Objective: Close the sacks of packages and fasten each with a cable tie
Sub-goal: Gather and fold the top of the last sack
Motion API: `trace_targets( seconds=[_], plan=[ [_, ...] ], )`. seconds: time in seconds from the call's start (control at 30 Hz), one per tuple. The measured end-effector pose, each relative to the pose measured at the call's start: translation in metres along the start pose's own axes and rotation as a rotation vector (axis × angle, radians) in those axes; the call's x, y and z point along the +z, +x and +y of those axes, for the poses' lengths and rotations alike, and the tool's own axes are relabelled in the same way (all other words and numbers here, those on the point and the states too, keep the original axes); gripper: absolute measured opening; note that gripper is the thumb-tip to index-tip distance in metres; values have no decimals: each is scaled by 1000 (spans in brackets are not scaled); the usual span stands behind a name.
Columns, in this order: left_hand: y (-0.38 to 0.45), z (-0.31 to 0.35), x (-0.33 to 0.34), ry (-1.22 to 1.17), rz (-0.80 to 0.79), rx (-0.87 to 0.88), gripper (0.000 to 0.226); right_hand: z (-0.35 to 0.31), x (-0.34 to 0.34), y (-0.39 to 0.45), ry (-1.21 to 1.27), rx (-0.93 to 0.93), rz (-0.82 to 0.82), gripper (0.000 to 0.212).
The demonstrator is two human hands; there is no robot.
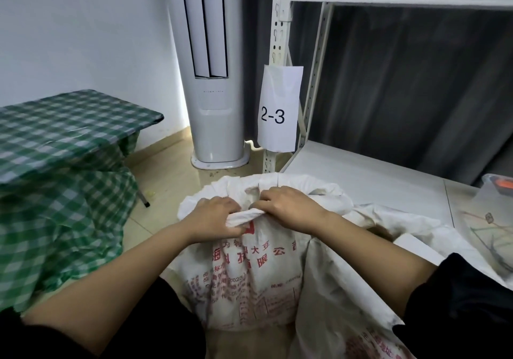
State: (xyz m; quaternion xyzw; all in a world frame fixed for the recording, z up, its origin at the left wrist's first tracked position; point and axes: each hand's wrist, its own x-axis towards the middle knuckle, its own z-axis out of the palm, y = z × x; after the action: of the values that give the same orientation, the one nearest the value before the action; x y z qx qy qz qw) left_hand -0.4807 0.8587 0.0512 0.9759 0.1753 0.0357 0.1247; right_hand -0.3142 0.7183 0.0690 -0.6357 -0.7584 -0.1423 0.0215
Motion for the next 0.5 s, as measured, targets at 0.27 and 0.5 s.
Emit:
trace_targets(
  seconds=[0.27, 0.5],
  plan=[
    [-2, -7, -7, 427, 55, -20, 38, 7, 0, -25, -249, 22, 112, 50],
    [3, -26, -5, 682, 360, 192, 64, 16, 12, -42, -338, 107, 142, 82]
  ],
)
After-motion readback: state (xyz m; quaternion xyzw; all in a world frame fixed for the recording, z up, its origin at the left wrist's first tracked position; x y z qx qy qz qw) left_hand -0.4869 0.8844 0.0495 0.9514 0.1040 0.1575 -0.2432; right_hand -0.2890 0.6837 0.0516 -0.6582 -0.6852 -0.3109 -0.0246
